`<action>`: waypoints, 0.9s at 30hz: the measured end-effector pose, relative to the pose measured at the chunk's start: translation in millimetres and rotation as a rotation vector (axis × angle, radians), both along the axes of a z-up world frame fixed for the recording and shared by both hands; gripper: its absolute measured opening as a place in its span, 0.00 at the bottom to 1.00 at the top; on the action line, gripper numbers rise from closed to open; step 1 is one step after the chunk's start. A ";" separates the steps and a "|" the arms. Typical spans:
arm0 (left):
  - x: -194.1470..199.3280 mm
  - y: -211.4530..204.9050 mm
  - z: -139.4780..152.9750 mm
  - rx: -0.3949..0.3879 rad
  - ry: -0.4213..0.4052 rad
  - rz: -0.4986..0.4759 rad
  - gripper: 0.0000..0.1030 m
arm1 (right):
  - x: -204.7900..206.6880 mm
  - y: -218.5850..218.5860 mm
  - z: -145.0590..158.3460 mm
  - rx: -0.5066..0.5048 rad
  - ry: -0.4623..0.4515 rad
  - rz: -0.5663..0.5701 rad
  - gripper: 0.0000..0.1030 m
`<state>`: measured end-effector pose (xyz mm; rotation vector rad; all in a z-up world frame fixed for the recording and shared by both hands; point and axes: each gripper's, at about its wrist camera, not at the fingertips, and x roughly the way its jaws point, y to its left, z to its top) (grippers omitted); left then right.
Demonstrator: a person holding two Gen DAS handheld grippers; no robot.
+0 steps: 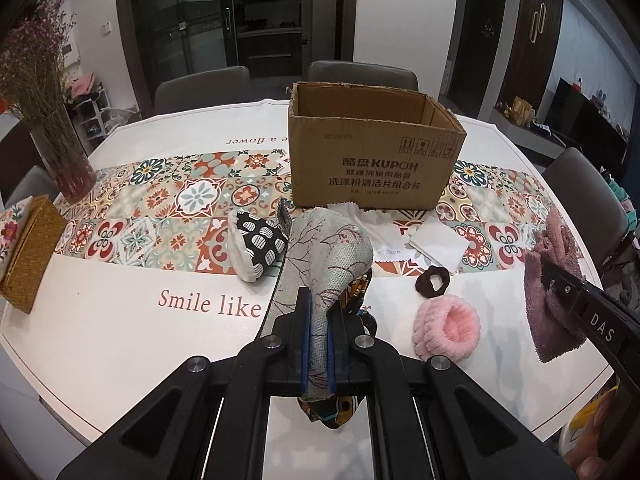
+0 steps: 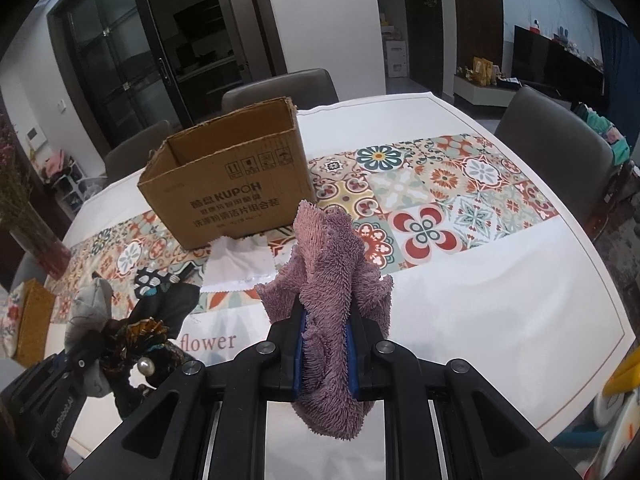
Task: Organize soft objects
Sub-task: 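Carry the grey pouch and mauve sock over the cardboard box with both tools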
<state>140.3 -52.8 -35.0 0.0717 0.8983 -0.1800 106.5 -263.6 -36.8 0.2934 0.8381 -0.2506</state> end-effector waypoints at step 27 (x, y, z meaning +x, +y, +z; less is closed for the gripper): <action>7.0 -9.4 18.7 0.016 -0.022 -0.004 0.10 | 0.4 -1.7 8.0 0.026 -0.010 0.020 0.17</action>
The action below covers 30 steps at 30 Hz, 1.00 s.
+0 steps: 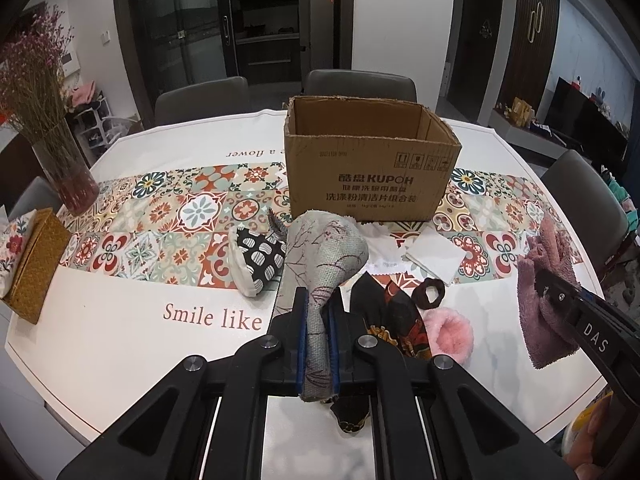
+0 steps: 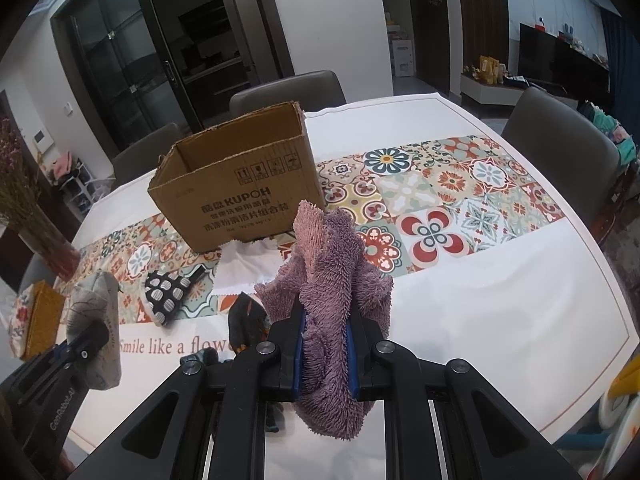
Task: Organize soft objects
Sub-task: 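Carry the grey pouch and mauve sock over the cardboard box with both tools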
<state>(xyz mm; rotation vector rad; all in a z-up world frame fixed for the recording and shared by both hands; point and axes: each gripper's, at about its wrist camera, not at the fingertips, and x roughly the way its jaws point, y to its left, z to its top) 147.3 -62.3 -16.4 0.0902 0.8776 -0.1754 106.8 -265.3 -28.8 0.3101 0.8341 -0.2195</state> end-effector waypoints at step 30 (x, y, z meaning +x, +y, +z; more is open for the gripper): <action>82.2 -6.8 55.9 -0.017 -0.081 -0.006 0.10 | 83.3 4.6 50.8 -0.028 -0.067 0.062 0.17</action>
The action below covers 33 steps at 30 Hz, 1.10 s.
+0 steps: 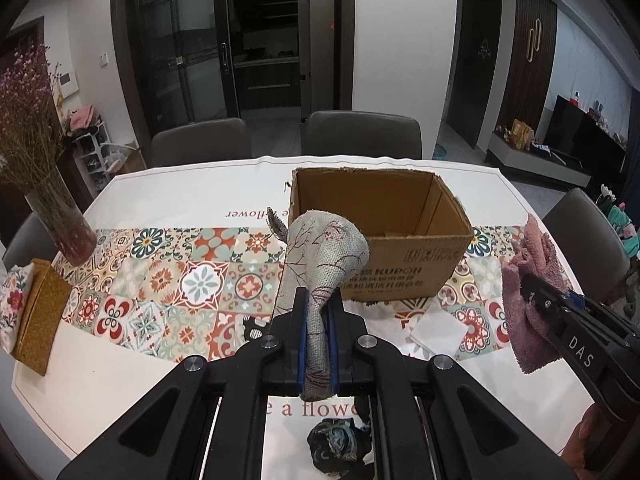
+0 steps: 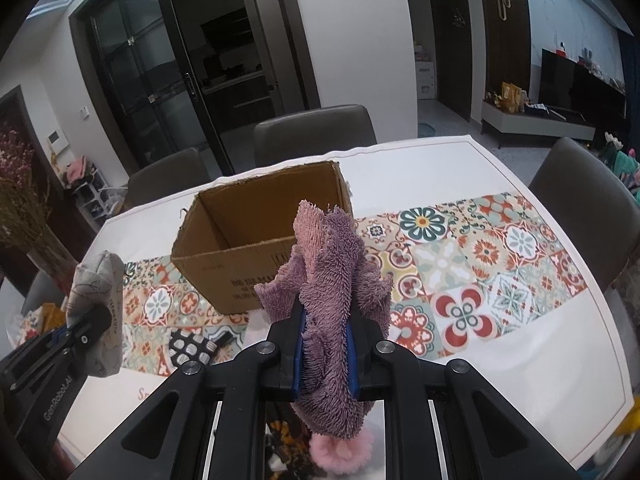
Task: Organize soft objects
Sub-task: 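Carry the grey pouch and mauve sock over the cardboard box with both tools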
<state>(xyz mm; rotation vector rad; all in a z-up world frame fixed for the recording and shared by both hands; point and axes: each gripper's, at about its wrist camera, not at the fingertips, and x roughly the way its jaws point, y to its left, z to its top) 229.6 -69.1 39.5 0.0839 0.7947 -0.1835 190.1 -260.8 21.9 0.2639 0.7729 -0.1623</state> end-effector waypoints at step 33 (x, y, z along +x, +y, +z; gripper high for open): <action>126.4 -35.7 19.4 0.030 -0.064 -0.056 0.11 | 120.6 -6.6 24.7 -0.011 -0.082 0.103 0.17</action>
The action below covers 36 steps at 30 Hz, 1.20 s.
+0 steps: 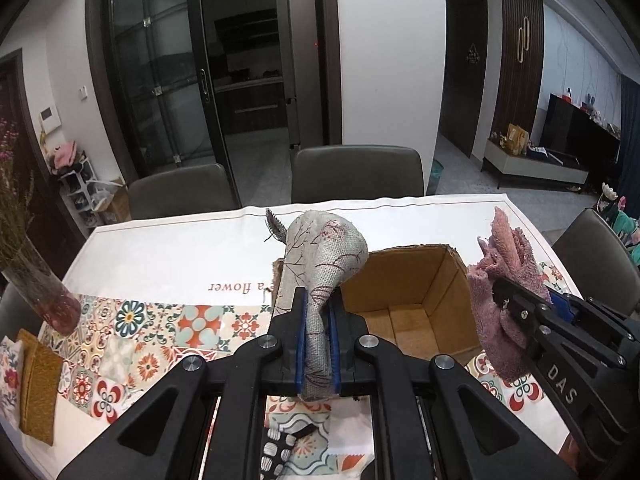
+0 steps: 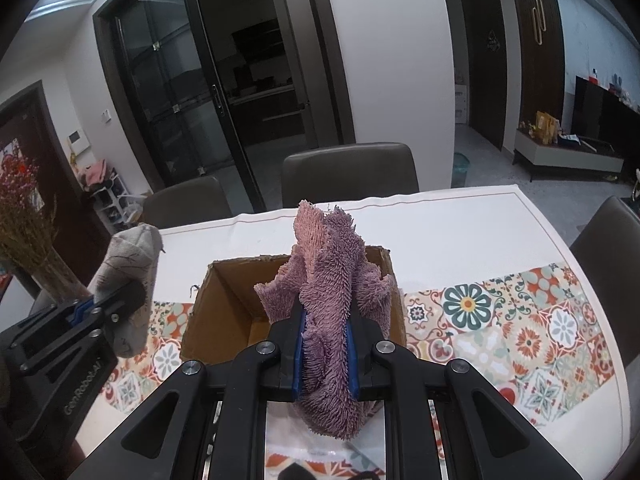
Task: Organize soft objects
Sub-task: 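Carry the grey pouch and mauve sock over the cardboard box with both tools, then open both tools to drop the pouch and sock into the box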
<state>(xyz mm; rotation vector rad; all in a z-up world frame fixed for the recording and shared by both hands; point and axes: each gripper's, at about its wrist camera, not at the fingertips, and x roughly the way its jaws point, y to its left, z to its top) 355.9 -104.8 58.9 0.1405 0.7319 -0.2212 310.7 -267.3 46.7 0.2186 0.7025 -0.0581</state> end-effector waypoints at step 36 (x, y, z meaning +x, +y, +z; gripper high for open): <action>37.7 -23.9 -55.9 0.058 0.084 0.026 0.64 | 40.3 -14.1 -30.6 0.026 0.055 -0.010 0.70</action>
